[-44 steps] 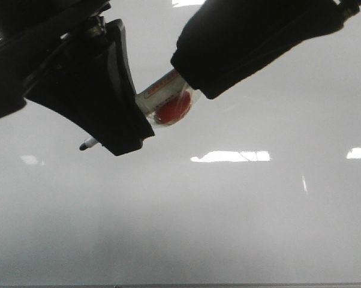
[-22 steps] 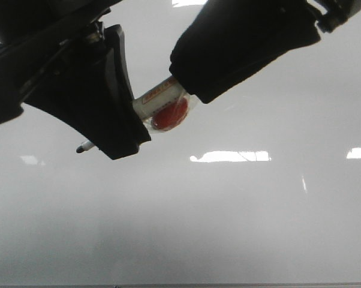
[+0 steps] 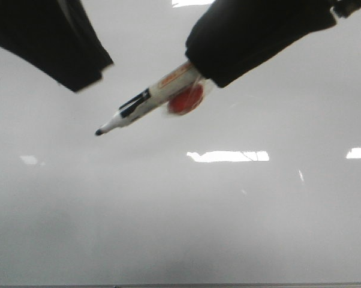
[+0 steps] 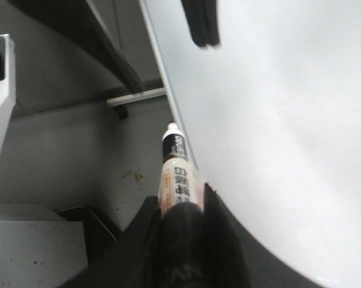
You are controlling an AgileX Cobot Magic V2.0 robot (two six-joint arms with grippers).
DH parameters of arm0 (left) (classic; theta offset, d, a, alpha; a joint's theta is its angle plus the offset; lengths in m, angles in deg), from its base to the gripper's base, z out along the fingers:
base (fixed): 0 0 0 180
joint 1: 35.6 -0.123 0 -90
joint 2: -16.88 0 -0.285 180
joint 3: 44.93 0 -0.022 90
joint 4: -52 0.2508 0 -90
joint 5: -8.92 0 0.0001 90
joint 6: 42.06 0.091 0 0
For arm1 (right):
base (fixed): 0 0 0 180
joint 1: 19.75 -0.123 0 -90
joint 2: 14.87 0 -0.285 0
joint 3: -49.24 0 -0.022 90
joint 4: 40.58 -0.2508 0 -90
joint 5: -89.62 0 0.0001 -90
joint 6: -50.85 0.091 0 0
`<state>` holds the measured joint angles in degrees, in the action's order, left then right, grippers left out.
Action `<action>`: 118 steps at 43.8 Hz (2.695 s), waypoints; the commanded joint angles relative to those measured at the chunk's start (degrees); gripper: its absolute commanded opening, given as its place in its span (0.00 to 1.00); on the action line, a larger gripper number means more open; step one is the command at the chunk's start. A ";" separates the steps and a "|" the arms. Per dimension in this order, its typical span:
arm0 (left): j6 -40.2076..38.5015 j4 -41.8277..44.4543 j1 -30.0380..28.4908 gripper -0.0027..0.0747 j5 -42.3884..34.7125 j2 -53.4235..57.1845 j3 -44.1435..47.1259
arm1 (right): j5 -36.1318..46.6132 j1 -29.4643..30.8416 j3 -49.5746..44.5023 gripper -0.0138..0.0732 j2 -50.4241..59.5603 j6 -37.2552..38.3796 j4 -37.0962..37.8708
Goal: Write number 7 on whiteboard
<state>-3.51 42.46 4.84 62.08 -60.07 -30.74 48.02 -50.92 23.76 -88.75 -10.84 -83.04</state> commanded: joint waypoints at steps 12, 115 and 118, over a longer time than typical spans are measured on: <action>-7.75 -1.26 -12.38 0.51 -2.48 15.93 6.80 | -6.90 8.55 8.22 0.09 12.21 36.59 24.23; -7.75 -2.72 -13.64 0.51 -10.71 18.09 9.95 | 19.05 7.78 6.24 0.09 -12.29 41.53 19.60; -7.33 -2.72 -13.64 0.51 -10.87 18.09 9.95 | 18.75 7.16 6.24 0.09 -9.78 41.48 19.60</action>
<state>-10.80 41.03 -8.60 55.19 -42.52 -19.36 62.10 -43.41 28.46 -102.99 31.15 -63.63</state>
